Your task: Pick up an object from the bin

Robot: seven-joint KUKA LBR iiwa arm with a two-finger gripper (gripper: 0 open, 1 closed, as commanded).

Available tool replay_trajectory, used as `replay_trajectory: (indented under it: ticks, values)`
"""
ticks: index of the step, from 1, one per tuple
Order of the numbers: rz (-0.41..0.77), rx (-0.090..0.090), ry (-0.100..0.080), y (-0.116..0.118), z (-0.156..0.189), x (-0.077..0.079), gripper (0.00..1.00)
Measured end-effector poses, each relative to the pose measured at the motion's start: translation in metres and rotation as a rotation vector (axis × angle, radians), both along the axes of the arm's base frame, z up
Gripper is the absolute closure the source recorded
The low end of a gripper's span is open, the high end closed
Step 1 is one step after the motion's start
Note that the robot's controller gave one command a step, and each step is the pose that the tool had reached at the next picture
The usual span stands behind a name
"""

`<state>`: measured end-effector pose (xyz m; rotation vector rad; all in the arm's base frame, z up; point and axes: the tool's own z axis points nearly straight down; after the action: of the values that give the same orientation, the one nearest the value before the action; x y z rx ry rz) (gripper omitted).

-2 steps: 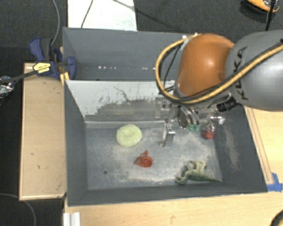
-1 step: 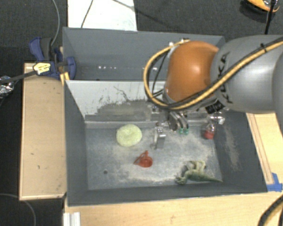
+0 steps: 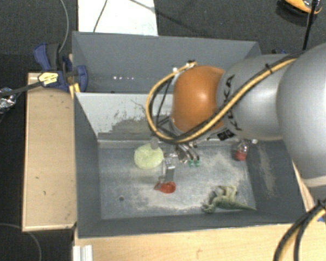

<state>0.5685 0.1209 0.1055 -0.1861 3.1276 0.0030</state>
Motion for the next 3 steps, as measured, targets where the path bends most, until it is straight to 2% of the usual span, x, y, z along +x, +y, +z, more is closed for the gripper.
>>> replay_trajectory:
  ticks: [1,2,3]
  values:
    - [-0.085,0.0,0.005,0.005,-0.026,-0.008,0.0]
    - [-0.188,0.003,-0.002,0.0,-0.03,0.001,0.0]
    - [0.173,0.001,-0.006,-0.003,-0.025,0.021,1.0]
